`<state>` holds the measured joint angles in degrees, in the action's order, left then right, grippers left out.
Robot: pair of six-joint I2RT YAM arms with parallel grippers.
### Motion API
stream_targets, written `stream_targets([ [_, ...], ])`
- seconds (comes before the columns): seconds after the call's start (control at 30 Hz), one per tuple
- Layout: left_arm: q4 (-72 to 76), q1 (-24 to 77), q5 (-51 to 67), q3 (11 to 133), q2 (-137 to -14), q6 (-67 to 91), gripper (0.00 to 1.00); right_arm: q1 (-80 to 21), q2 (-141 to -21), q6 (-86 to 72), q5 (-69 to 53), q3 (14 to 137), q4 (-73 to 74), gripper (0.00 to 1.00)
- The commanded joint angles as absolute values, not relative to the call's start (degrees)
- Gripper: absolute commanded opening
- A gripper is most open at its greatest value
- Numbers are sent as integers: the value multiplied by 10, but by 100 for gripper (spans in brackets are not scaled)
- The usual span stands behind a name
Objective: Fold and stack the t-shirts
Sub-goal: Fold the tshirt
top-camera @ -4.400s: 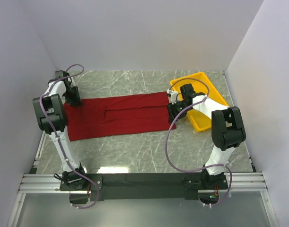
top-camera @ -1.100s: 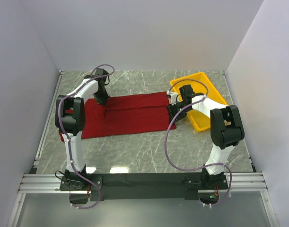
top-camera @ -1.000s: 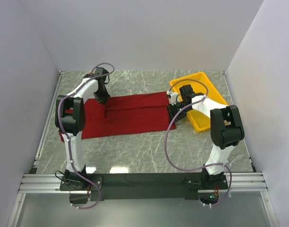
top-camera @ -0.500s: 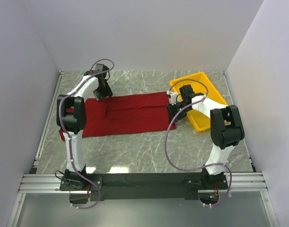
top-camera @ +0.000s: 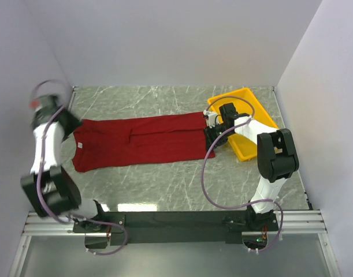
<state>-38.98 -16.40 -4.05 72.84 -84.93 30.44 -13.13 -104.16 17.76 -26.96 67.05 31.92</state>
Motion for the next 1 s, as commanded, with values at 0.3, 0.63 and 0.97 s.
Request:
stream_targets([
  [0.3, -357, -354, 109, 552, -822, 228, 62, -133, -1010, 168, -306, 633, 282, 51],
  [0.63, -373, -353, 163, 580, -912, 164, 54, -131, -1024, 169, -294, 638, 284, 51],
  [0.97, -405, -352, 132, 576, -933, 146, 30, -128, -1027, 164, -294, 650, 294, 51],
])
